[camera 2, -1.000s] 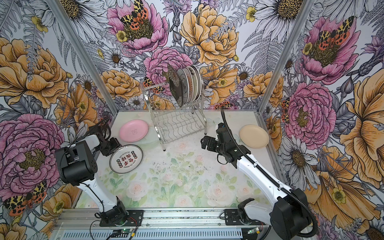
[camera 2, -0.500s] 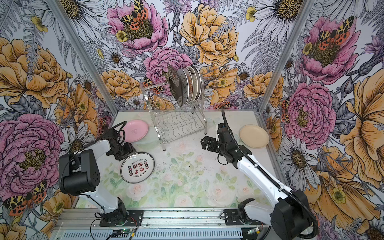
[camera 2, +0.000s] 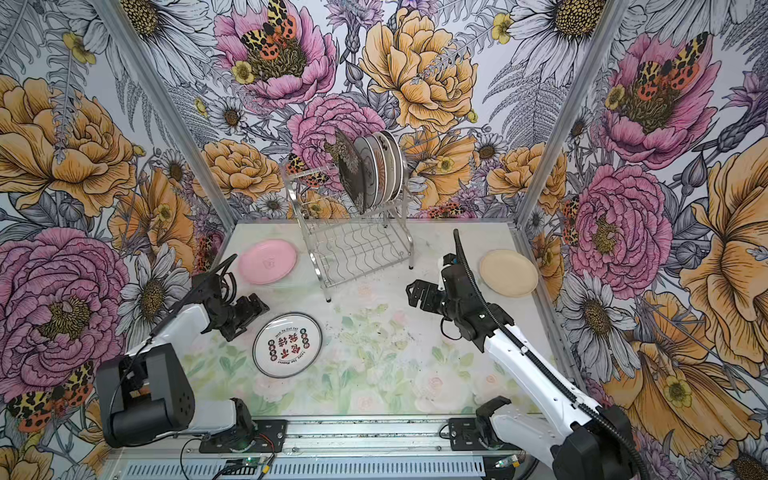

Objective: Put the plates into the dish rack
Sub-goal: 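Grasp the red-text white plate's rim with the left gripper and drag it, then drag the red-text white plate with the left gripper toward the right gripper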

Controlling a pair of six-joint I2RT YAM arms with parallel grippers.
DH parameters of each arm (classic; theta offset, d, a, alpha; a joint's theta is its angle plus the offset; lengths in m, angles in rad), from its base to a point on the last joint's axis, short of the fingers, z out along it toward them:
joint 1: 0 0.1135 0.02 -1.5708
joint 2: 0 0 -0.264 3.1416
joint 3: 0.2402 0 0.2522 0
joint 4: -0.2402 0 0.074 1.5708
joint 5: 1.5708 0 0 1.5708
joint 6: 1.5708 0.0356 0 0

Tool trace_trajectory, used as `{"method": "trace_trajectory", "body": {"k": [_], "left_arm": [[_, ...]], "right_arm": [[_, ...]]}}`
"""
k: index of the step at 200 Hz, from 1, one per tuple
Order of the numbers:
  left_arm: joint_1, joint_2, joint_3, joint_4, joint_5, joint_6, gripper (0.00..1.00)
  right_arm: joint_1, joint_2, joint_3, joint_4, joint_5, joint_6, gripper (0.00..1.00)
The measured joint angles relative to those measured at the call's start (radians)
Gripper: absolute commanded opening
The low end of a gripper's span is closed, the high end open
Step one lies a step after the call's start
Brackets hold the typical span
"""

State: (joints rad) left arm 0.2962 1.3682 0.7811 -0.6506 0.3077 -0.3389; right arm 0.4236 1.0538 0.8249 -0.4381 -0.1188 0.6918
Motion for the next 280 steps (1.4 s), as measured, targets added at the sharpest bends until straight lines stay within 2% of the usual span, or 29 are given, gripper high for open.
{"method": "trace_trajectory", "body": {"k": [56, 102, 155, 198, 226, 250, 280], "left_arm": [[-0.019, 0.074, -0.008, -0.007, 0.0, 0.0, 0.94], [-0.111, 0.116, -0.003, -0.003, 0.011, 0.003, 0.94], [-0.305, 0.113, -0.004, -0.008, 0.037, -0.042, 0.94], [-0.527, 0.073, -0.048, 0.013, 0.073, -0.167, 0.94], [-0.637, 0.066, -0.065, 0.068, 0.104, -0.253, 0.94], [-0.685, 0.06, -0.079, 0.099, 0.118, -0.288, 0.94], [-0.668, -0.027, -0.157, 0.117, 0.12, -0.299, 0.92]], "right_arm": [[0.0, -0.031, -0.014, -0.01, 0.01, 0.001, 0.98], [0.0, -0.059, -0.019, -0.026, 0.025, 0.004, 0.98], [0.0, -0.076, -0.019, -0.034, 0.037, 0.008, 0.98], [0.0, -0.075, -0.02, -0.038, 0.036, 0.007, 0.98], [0.0, -0.059, -0.02, -0.041, 0.036, 0.007, 0.98], [0.0, -0.052, -0.02, -0.043, 0.035, 0.007, 0.98], [0.0, -0.051, -0.02, -0.043, 0.035, 0.007, 0.98]]}}
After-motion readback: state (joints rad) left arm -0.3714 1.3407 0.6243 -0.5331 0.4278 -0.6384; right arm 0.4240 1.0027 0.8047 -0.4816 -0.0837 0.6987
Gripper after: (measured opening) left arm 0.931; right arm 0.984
